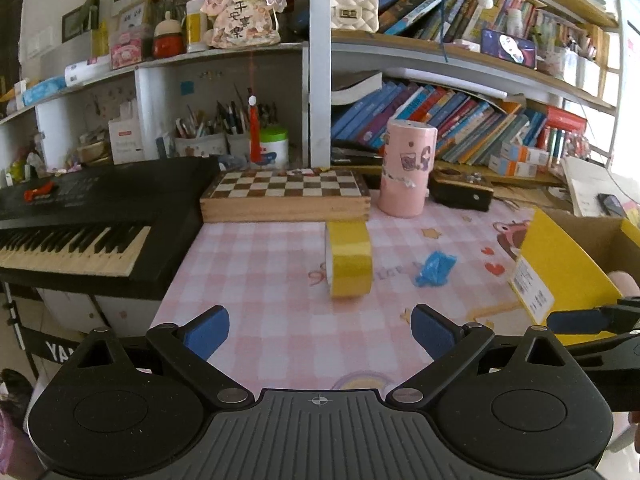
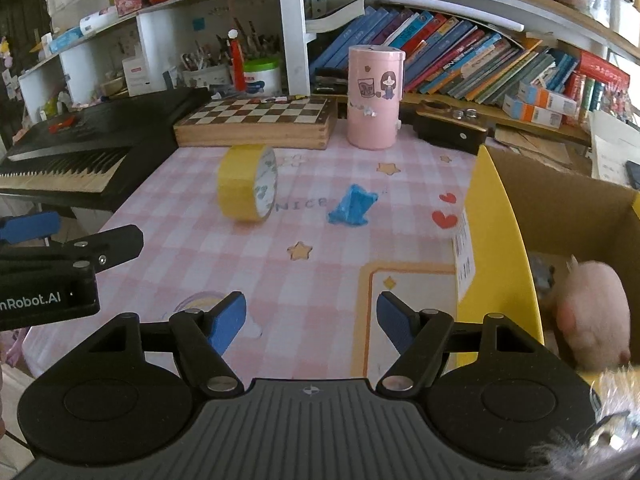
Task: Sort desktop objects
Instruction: 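Move both open tools toward the yellow tape roll and blue object, then close the right tool on the blue object while the left tool closes on the tape roll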
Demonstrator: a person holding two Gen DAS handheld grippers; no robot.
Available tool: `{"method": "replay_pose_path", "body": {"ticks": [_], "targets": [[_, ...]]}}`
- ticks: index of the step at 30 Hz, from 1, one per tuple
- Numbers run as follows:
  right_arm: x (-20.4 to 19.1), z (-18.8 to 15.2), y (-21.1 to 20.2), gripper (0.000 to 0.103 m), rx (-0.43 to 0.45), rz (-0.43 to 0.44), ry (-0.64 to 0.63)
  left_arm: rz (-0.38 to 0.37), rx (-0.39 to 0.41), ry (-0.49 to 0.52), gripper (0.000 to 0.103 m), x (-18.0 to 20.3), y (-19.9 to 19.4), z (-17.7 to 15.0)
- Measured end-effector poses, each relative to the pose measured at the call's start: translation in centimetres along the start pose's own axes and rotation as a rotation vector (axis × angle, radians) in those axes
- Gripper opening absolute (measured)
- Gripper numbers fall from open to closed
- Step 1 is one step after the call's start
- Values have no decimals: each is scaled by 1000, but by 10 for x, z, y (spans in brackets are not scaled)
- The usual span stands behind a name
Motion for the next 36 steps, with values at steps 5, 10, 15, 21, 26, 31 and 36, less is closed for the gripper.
{"method": "replay_pose_path", "body": {"ticks": [5,10,15,21,26,31,36], "targets": [[12,18,24,71,-8,19,1,27,-3,-8,99,8,23,14],[24,33,48,71,-18,36,13,38,-12,-16,99,15,48,27],[35,46,73,68,-27,44,32,42,-23,-12,99,24,71,38],[40,59,98,66,-26,42,43,35,-49,-27,98,26,98,47],[46,67,118,65,-26,31,69,37,-78,-28,97,29,122,51],[55,68,142,60,-47,12,127,32,-125,-34,93,31,151,52],[55,68,160,55,-48,-6,133,25,-194,-78,78,26,172,49]]}}
Point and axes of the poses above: each gripper's, at about its wrist camera, not at the fingertips, and y roughly the way its jaws point, x to its right, z to its top, the point moved 1 cm from there along y, roughly the way its jaws point, and after that the axes turned 1 degree about -y, right-handed, at the moved point
